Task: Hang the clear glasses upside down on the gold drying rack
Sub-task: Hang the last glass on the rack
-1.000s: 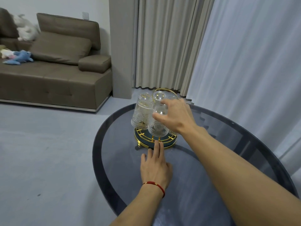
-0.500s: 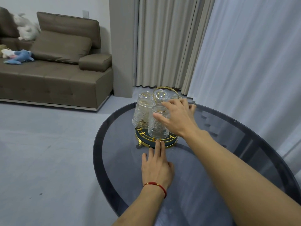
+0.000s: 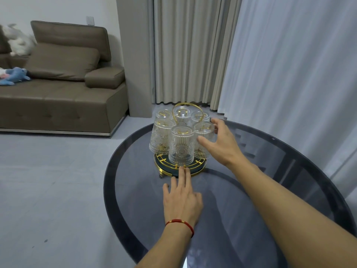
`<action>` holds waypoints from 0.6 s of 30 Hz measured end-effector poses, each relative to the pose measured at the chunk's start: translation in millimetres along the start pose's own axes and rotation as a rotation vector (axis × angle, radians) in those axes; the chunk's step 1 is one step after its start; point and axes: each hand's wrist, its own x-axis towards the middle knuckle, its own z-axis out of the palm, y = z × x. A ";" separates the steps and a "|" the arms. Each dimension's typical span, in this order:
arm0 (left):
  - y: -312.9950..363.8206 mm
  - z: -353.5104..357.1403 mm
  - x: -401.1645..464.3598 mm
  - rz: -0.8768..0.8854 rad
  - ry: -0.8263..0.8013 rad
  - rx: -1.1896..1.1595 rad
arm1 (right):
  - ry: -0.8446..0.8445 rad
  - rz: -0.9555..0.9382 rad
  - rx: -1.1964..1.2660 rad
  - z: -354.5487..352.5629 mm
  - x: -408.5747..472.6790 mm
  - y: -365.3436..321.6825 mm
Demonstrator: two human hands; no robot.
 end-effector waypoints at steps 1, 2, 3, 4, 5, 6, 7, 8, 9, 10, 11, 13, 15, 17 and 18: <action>0.2 -0.1 -0.1 -0.001 0.003 0.000 | 0.007 -0.007 0.015 1.1 2.8 -1.3; 0.4 -0.4 -0.2 -0.002 0.003 -0.004 | 0.012 -0.016 0.026 1.8 5.1 -2.2; 0.4 -0.5 -0.5 -0.003 0.001 -0.007 | 0.014 -0.028 0.032 2.1 6.6 -2.4; 0.4 -0.7 -0.6 -0.002 -0.001 -0.009 | 0.018 -0.039 0.033 1.5 7.4 -2.1; 0.4 -0.8 -0.6 -0.001 -0.002 -0.011 | 0.021 -0.048 0.030 0.0 7.6 -1.6; 0.3 -1.2 -0.7 -0.001 -0.001 -0.015 | 0.026 -0.056 0.023 -2.1 7.4 -0.6; 0.3 -1.5 -0.7 -0.001 -0.001 -0.018 | 0.034 -0.061 0.015 -4.7 7.0 1.2; 0.3 -1.7 -0.8 -0.001 -0.003 -0.018 | 0.043 -0.062 0.006 -7.5 6.5 3.3; 0.2 -1.7 -0.9 0.000 -0.007 -0.016 | 0.048 -0.060 -0.006 -10.3 6.2 5.4; 0.1 -1.6 -0.8 0.000 -0.011 -0.014 | 0.044 -0.057 -0.025 -12.3 5.9 6.9; -0.1 -1.5 -0.9 0.000 -0.016 -0.011 | 0.031 -0.056 -0.056 -13.6 5.8 8.2; -0.1 -1.4 -1.1 -0.003 -0.022 -0.006 | -0.004 -0.060 -0.142 -13.1 6.8 9.4; 0.1 -1.2 -0.9 -0.003 -0.021 -0.007 | -0.024 -0.063 -0.207 -12.5 8.2 8.0; 0.0 -0.9 -0.7 -0.004 -0.015 -0.009 | -0.027 -0.070 -0.246 -14.0 9.4 6.6; 0.0 -0.7 -0.9 -0.003 -0.009 -0.011 | -0.029 -0.080 -0.274 -15.5 9.7 6.8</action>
